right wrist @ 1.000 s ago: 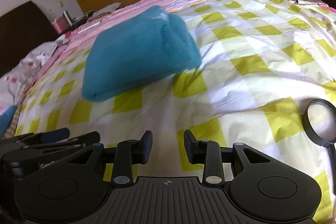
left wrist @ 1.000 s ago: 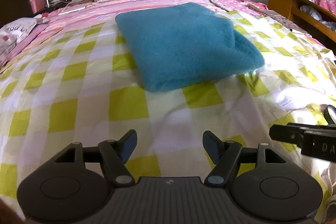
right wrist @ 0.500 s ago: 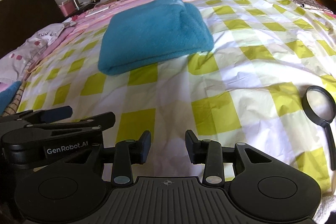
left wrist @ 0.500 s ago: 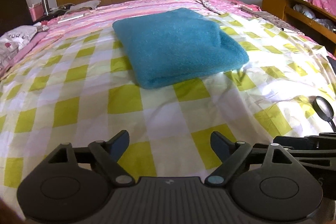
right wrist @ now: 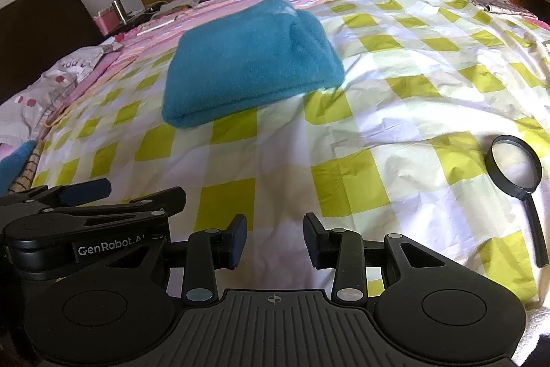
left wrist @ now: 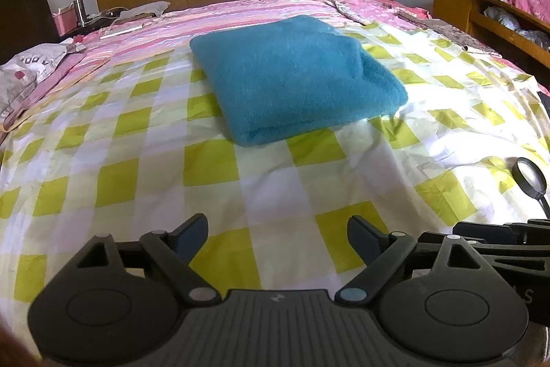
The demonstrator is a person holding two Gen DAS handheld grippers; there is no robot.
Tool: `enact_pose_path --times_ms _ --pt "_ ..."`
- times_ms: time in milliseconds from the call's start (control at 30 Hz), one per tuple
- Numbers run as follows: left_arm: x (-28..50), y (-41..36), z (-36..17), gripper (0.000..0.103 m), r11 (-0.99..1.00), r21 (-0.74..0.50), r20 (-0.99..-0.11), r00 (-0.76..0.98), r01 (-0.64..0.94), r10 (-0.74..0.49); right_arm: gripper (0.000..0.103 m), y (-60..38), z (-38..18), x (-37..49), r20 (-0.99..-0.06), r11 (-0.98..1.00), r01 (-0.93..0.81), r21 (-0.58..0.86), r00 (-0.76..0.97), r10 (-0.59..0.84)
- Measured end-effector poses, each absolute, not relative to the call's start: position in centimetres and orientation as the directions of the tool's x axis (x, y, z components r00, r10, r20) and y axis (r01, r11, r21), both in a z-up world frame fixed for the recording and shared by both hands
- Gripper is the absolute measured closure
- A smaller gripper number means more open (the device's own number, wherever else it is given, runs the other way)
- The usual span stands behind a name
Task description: Fold small clothes
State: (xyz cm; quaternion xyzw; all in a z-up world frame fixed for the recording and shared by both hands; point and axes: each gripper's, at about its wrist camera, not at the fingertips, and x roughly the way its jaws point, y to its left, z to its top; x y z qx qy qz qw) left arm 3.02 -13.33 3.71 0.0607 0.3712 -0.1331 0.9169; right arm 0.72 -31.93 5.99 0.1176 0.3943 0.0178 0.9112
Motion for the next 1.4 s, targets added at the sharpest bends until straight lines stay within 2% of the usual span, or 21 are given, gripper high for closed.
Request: enact_pose_path --times_ms 1400 --pt "2.77 -13.76 3.36 0.01 0.963 0.016 -0.699 0.691 0.27 -0.183 0.067 -32.03 5.71 0.61 -0.721 0.973 0.068 0.221 0.683 0.116"
